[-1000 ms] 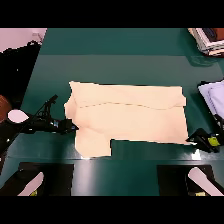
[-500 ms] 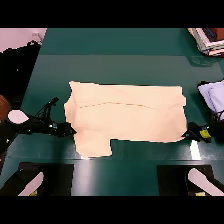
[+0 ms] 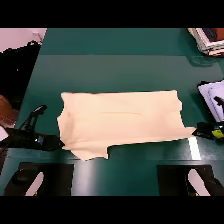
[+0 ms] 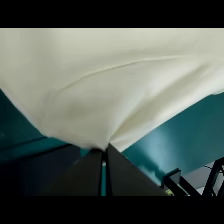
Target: Fold the shirts.
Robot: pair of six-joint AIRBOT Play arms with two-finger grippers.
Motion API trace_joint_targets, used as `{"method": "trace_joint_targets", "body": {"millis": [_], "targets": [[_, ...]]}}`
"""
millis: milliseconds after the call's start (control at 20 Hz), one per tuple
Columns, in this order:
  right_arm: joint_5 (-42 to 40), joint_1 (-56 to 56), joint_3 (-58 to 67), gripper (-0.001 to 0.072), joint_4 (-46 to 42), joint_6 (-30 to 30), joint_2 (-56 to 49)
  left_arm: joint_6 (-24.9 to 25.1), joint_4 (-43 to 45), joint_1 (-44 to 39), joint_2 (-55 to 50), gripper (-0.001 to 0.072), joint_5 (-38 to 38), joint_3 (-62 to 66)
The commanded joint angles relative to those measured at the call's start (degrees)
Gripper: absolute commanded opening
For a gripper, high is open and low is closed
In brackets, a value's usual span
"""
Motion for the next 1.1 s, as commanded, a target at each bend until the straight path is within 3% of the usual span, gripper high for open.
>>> {"method": "trace_joint_targets", "body": {"millis": [0,200,450,650,850,900,950,1000,1050], "targets": [[2.5,0.5,4.1,0.0014,-0.9,0.3,1.9,-1.3,0.5,0.0,1.0,0.0025,-1.1,4.8],[-1.6,6.7,10.2,0.0014,-1.0,0.7,-7.8,3.3,-0.5,0.0,-9.3,0.0025,9.4,9.7],[-5.3,10.7,19.8,0.0014,-0.6,2.0,-23.2,8.6,-1.3,0.0,-30.3,0.0026,20.7,19.2],[-7.6,13.1,29.2,0.0014,-0.2,2.0,-33.7,9.2,-0.6,0.0,-43.6,0.0027,23.9,28.5],[-9.0,13.6,38.7,0.0015,6.6,2.0,-43.2,9.2,-0.2,0.1,-47.4,0.0030,27.5,30.7],[-9.3,13.4,40.8,0.0097,8.8,2.0,-45.4,9.2,-0.2,0.1,-47.4,0.0087,28.3,30.7],[-9.3,13.0,42.6,0.0387,10.6,2.0,-47.3,9.0,-0.3,0.1,-47.4,0.0369,28.8,30.8],[-8.7,12.3,44.2,0.0564,12.3,2.0,-48.9,9.0,-0.2,0.1,-47.4,0.0577,28.6,31.0],[-7.2,11.1,45.4,0.0564,13.7,1.3,-50.0,8.8,-0.2,0.1,-47.3,0.0534,27.7,31.7]]}}
